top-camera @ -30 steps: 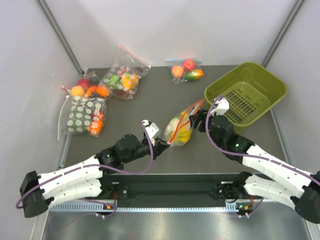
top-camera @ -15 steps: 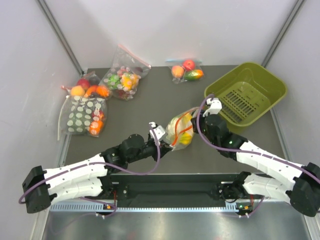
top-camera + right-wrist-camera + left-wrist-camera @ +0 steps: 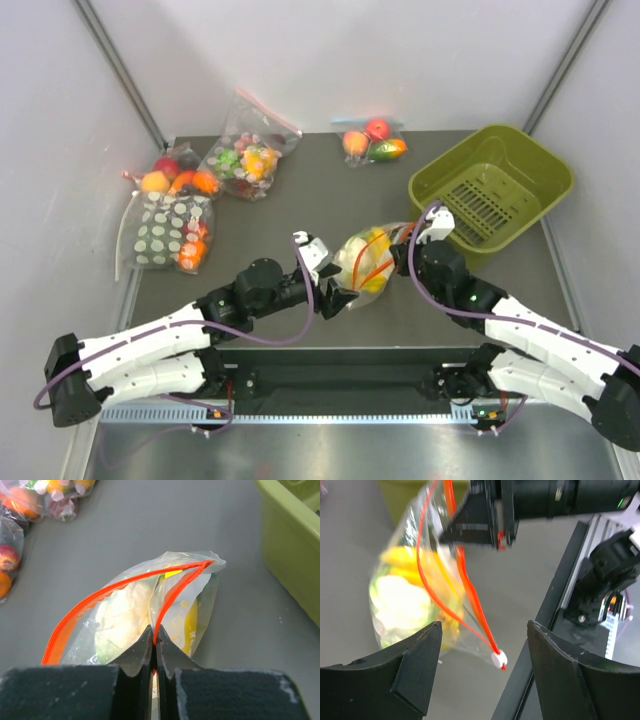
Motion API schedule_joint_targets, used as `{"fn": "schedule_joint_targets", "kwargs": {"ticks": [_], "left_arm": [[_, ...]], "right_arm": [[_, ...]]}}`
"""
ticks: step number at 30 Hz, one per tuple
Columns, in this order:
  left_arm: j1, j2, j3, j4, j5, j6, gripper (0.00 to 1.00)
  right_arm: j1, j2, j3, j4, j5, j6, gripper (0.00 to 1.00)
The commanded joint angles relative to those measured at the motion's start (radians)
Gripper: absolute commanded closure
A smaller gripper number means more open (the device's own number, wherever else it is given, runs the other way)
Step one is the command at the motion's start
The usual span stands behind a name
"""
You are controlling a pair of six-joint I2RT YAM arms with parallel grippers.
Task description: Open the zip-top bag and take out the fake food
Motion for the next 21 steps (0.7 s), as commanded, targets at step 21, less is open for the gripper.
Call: {"fn": "schedule_joint_targets", "kwargs": {"ticks": [21], "left_arm": [[-0.002,0.376,0.194,0.185,-0.187,0.009,0.27]], "right_arm": [[-0.002,-0.2,-0.121,-0.056,-0.063,0.056,1.0]]}}
